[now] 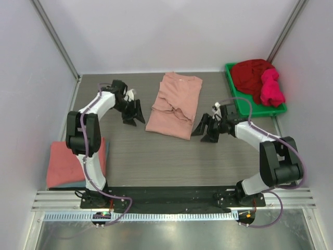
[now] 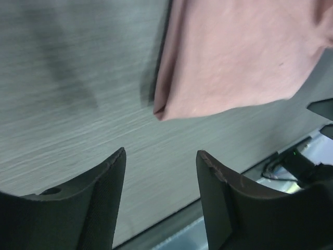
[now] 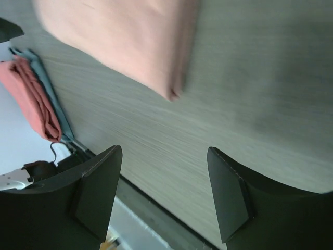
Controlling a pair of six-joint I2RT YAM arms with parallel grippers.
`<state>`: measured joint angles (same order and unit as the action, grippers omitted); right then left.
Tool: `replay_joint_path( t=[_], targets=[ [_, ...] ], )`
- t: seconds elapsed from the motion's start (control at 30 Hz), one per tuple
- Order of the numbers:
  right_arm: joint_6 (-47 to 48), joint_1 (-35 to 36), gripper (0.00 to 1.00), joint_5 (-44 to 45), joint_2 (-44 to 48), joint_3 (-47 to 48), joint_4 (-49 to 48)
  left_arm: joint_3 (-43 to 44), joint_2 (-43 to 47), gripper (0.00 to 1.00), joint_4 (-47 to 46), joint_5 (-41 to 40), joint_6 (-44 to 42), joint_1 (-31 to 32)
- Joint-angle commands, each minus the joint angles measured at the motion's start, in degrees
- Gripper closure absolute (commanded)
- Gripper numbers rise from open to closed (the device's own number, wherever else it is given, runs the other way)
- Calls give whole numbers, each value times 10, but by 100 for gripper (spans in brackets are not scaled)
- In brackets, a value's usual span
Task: Fold and stack the t-shirts
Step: Fold the tshirt
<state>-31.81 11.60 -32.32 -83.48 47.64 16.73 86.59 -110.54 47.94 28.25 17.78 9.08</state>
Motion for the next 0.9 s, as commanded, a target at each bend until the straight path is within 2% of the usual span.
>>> replay_joint_path(
  t=[0.0,0.2,0.33,0.67,0.87],
  targets=[
    [-70,-2,28,-48,-16,-30,-30,-20,-24,42,16,70,7,1],
    [-109,0,31,-49,-53,-50,-81,-28,-49,41,2,80,25,0],
    [-127,2,31,-42,-73,-53,-107,-30,-77,44,-17,95,42,1],
    [-140,10,32,-35,-105,-41,-112,-10,-137,47,-38,106,69,7],
    [-154,18,32,-28,-126,-36,-129,-3,-150,64,-49,111,76,11]
  ],
)
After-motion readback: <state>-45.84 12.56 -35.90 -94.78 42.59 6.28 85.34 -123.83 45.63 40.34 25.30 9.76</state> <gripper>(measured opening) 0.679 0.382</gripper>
